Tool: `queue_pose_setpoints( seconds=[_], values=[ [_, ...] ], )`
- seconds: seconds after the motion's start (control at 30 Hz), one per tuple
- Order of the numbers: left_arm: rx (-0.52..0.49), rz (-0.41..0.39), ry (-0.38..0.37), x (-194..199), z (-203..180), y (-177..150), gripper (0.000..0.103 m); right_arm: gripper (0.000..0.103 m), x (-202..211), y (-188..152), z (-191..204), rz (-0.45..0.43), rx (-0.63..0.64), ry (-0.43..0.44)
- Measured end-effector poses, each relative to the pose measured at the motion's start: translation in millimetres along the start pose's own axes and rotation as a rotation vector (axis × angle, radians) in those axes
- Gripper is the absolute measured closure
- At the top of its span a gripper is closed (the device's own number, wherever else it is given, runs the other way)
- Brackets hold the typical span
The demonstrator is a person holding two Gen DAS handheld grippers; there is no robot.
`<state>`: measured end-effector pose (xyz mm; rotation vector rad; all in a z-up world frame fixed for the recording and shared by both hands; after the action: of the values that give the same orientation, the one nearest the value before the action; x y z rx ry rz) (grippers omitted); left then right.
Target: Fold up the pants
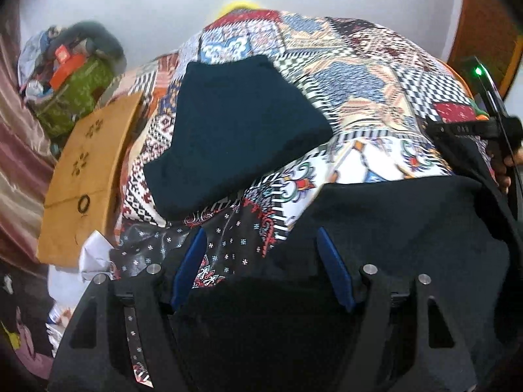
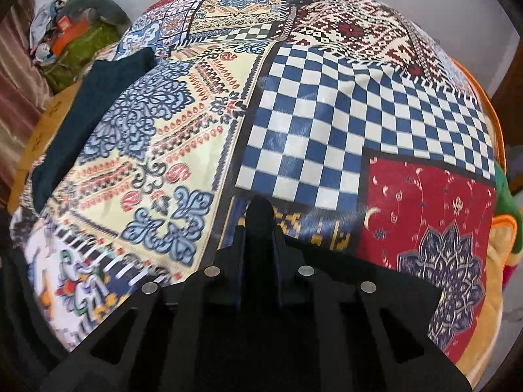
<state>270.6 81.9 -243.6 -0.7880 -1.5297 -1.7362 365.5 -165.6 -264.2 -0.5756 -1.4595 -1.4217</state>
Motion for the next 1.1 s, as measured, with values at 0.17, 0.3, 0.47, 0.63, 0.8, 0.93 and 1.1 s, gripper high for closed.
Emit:
queue_pose_setpoints(
  seconds=[0.17, 0.3, 0.47, 0.63, 0.8, 0.93, 1.1],
  values=[
    [-0.067, -0.038, -0.014, 26.8, -18.8, -5.7, 0.026, 0.091, 81.1, -5.7, -20.7, -0.159, -0.036, 0.035],
    [-0.134, -0.025, -0.042, 38.7, -47.6, -12.5, 0.026, 0.091, 154.0, -11.9, -47.7, -0.253, -0.114, 0.053],
    [-0.202, -0.054, -0.06, 56.2, -91.0, -13.6, 0.026, 0.091, 238.7, -9.3, -79.6, -0.395, -0.157, 0.032],
    [-0.263, -0.059, -0.131, 72.5, -142.8, -14.1, 0.026, 0.091, 286.3, -15.6, -91.7, -0.501, -0.108, -0.037],
    [-0.335, -0.037, -0.211, 75.6, -197.2, -19.3, 0.026, 0.091, 286.7, -48.6, -100.1, -0.479, -0.064, -0.088],
    [-0.364, -0.004, -0.232, 66.4, -228.3, -26.3, 0.026, 0.091, 266.6, -87.2, -117.7, -0.413, -0.096, -0.123],
    [-0.355, 0.036, -0.268, 57.7, -246.1, -32.1, 0.026, 0.091, 233.8, -150.8, -149.2, -0.298, -0.189, -0.136]
  ],
)
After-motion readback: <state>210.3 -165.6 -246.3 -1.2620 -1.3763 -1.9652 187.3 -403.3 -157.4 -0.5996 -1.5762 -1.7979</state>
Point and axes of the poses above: each gripper's, at about its wrist camera, not at the fingertips, and x roughly against the way its jaws point, z to its left, y to its top, the point moved 3 cm from there along -x, roughly the way its jaws point, and after that the axes turned 4 degrees about -z, right-handed, at the moved point
